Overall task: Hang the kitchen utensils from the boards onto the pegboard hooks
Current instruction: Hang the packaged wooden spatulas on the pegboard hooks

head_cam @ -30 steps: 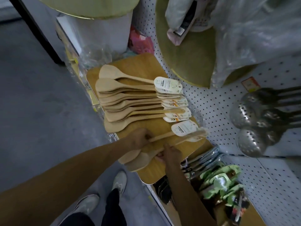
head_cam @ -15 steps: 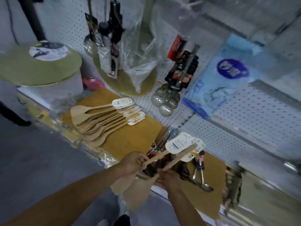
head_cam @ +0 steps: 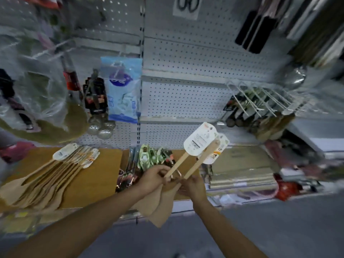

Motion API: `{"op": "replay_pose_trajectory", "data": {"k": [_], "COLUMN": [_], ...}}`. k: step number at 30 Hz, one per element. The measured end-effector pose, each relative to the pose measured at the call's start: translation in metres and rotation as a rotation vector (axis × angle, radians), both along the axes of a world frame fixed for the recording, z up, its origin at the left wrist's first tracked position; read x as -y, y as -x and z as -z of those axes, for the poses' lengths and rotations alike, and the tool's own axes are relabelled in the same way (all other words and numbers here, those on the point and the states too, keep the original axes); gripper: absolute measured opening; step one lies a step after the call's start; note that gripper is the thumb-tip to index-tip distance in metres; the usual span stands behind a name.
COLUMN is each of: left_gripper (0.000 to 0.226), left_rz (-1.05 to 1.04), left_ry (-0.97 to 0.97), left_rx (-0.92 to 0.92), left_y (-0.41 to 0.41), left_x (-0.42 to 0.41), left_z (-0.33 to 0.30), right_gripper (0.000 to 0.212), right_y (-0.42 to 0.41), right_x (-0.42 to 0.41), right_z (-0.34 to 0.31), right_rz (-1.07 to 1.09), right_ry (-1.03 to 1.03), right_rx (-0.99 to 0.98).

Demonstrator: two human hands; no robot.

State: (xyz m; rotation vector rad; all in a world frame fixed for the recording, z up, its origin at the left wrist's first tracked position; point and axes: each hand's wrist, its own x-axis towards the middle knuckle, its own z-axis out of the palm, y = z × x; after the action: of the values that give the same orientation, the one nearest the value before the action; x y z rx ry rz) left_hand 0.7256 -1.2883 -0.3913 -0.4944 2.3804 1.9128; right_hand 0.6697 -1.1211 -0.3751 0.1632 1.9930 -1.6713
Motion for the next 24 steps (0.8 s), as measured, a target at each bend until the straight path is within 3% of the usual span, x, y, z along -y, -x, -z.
{"op": "replay_pose_trajectory", "data": {"k": [2, 4, 6, 16, 20, 24], "left_gripper": [0.02, 0.015, 0.018, 0.037, 0.036, 0.032], "left_rz": [0.024, 0.061, 0.095, 0.213, 0.191, 0.179], "left_ry": [-0.016, -0.028, -0.053, -0.095, -0.094, -0.105], "left_rx": [-0.053, -0.071, -0.083, -0.117, -0.161, -0.164], "left_y": [0.022, 0.044, 0.067, 0.179, 0.218, 0.252], "left_x": [-0.032, -0.068, -0.107, -0.286, -0.34, -0.38], "left_z": [-0.014, -0.025, -0.036, -0.067, -0.078, -0.08], "right_gripper": [0.004, 0.015, 0.02, 0.003, 0.006, 0.023], "right_y": [0.013, 0.031, 0.051, 0.158, 0.194, 0.222], "right_x": [-0.035, -0.071, -0.111, -0.307, -0.368, -0.413], "right_z": [-0.012, -0.018, -0.026, -0.06, -0.066, -0.072], "right_rz": [0.038, 0.05, 0.061, 0.137, 0.184, 0.231], "right_ry": [0.04, 0.04, 0.052, 0.114, 0.108, 0.11], "right_rx": [-0.077, -0.163, -0.22, -0.343, -0.38, -0.424]}}
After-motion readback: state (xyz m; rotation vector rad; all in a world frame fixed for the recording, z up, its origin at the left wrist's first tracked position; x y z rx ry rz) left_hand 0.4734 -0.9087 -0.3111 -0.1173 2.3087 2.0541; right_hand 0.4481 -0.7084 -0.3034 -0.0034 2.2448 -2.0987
